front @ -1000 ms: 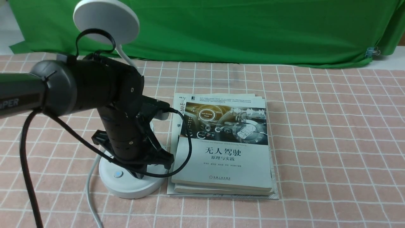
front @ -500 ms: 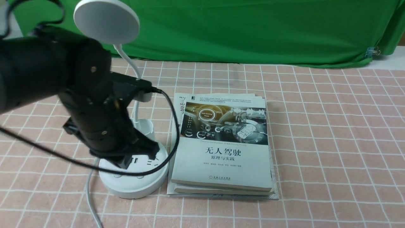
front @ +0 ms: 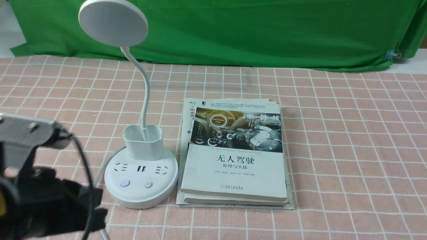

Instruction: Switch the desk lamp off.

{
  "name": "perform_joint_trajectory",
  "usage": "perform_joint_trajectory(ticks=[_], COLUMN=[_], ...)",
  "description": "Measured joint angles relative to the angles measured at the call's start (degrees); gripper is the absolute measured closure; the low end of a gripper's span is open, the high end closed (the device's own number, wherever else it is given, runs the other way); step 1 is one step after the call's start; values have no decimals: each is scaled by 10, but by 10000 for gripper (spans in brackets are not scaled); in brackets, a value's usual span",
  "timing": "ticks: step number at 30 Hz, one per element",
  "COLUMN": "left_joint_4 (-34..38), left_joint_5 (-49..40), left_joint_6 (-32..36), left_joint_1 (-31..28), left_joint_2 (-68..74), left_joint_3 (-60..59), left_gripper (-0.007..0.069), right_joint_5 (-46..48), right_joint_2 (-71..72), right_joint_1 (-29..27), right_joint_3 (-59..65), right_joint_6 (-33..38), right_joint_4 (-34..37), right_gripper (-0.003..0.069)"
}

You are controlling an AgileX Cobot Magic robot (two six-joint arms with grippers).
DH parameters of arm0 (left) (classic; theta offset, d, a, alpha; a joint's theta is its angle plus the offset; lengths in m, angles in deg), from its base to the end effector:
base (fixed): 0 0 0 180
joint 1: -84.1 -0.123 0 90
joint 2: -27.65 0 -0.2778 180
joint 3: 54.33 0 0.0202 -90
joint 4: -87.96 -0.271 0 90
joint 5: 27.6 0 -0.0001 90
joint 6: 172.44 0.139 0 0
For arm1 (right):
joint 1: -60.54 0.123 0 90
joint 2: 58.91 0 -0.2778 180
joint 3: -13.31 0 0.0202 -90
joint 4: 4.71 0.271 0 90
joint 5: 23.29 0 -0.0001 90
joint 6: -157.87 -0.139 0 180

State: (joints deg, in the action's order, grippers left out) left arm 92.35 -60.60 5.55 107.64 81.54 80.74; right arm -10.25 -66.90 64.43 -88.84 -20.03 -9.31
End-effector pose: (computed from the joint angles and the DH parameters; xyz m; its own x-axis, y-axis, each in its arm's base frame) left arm 0.1909 -0.0895 0.2333 -0.6498 0.1750 -0.7397 0.3649 0.9255 -0.1016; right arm 0.1309 0.0064 0.1800 -0.1466 -0.1248 -0.9813 -0.0672 0.9910 -0.1160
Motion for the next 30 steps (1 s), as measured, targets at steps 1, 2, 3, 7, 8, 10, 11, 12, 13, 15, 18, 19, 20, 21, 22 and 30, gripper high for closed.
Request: perform_joint_trajectory(ticks=[1,2,3,7,8,10,11,12,13,15,18,19,20,21,22,30], left_joint_4=[0,-1,-1,-6,-7,-24,-32,-37,-39,-44,-53,-53,-55,-55,-53,29], left_joint_5=[6,8,9,10,10,10,10,10,10,10,14,15,32,35,44,170], left_joint_6=[0,0,0,0,0,0,0,0,0,0,0,0,1,2,7,107], left_joint_1=[0,0,0,0,0,0,0,0,0,0,0,-1,-11,-13,-24,-219], left_joint_2=[-21,-39,-56,-98,-101,-108,-108,-108,-108,-108,-113,-114,-135,-138,-152,-351], left_joint_3=[-14,-25,-35,-58,-59,-61,-62,-62,-62,-62,-65,-66,-79,-81,-89,-239], left_gripper=[619,619,619,619,619,619,619,619,619,619,619,619,619,619,619,619], right_joint_5=[0,0,0,0,0,0,0,0,0,0,0,0,0,0,0,0], right_joint_2=[0,0,0,0,0,0,0,0,0,0,0,0,0,0,0,0], right_joint_1=[0,0,0,0,0,0,0,0,0,0,0,0,0,0,0,0], right_joint_3=[0,0,0,0,0,0,0,0,0,0,0,0,0,0,0,0], right_joint_6=[0,0,0,0,0,0,0,0,0,0,0,0,0,0,0,0], right_joint_4=[0,0,0,0,0,0,0,0,0,0,0,0,0,0,0,0], right_gripper=[419,419,419,419,419,419,419,419,419,419,419,419,419,419,419,419])
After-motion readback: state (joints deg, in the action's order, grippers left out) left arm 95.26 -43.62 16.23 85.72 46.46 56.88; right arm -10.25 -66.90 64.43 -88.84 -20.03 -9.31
